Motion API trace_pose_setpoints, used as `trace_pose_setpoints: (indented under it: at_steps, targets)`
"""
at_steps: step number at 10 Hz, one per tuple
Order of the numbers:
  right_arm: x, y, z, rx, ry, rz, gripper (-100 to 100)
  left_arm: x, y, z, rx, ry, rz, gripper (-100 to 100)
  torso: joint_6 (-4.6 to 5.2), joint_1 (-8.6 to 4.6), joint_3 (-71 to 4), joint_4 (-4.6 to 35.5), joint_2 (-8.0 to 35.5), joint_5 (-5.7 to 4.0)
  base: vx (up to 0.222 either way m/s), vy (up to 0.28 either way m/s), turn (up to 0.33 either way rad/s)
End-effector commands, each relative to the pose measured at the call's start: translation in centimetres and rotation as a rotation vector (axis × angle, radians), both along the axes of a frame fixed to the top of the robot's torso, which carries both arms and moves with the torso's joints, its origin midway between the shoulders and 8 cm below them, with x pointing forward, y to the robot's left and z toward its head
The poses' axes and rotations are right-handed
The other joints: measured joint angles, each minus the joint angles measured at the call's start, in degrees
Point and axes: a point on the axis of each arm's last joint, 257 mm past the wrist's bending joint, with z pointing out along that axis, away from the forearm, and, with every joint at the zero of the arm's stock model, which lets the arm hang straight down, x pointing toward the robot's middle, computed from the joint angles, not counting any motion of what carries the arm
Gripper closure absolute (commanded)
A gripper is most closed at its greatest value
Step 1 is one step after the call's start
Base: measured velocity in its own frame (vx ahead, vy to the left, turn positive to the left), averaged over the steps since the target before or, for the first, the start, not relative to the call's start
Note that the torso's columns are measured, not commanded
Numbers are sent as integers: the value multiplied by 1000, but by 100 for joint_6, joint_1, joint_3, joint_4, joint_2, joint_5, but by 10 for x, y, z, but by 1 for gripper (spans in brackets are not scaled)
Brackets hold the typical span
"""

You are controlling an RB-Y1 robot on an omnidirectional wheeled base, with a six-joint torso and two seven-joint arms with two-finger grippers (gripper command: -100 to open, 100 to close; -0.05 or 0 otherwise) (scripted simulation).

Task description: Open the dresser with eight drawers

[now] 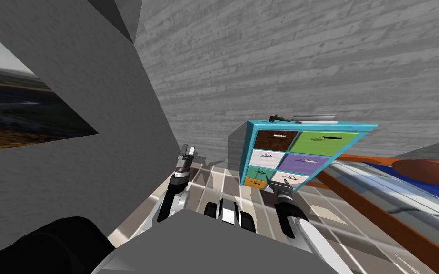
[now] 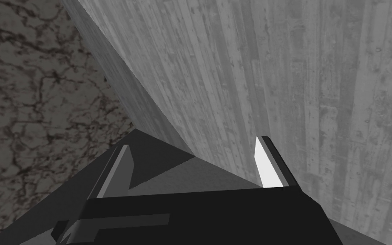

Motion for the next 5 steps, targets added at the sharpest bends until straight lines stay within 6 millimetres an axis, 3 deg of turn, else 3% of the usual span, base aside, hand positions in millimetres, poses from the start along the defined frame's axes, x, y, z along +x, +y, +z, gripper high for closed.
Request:
trace_pose_setpoints:
  at_steps: [1,2,4,5]
  targets:
    - [-5,-16,-7,-111,40,-32,-100,0,0,0,0,0,0,0,-4,2,0,1,-1,0,41,-22,77]
    - [-11,-28,-17,-166,75,-60,-100,0,0,0,0,0,0,0,0,0,1,1,2,0,43,-27,164]
    - [-10,-28,-14,-201,72,-55,-100,0,0,0,0,0,0,0,0,-1,0,0,0,0,31,-18,35]
    - [-15,-40,-20,-276,104,-79,-100,0,0,0,0,0,0,0,-1,3,3,2,5,1,33,-17,168]
